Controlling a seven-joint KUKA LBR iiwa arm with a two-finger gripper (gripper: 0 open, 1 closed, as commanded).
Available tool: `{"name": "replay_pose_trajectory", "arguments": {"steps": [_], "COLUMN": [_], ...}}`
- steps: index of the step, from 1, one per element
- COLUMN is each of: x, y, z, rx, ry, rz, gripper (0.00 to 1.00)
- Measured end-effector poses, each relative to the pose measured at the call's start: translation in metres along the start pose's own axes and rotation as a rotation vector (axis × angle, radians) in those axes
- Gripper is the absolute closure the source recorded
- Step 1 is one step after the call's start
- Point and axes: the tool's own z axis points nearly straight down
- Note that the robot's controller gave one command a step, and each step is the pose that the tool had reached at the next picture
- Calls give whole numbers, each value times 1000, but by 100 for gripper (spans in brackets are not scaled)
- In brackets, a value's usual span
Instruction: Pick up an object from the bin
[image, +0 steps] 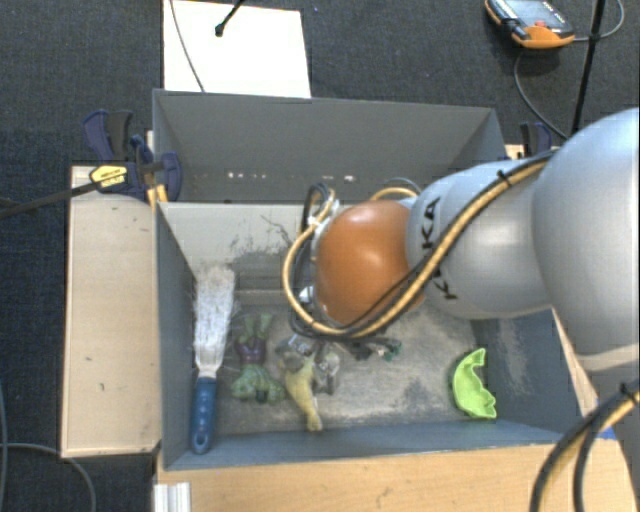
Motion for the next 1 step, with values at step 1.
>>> {"name": "replay_pose_trajectory", "arguments": {"steps": [1], "x": [0], "y": [0], "z": [0], "rx": [0], "ry": [0], "rz": [0], "gripper": [100]}}
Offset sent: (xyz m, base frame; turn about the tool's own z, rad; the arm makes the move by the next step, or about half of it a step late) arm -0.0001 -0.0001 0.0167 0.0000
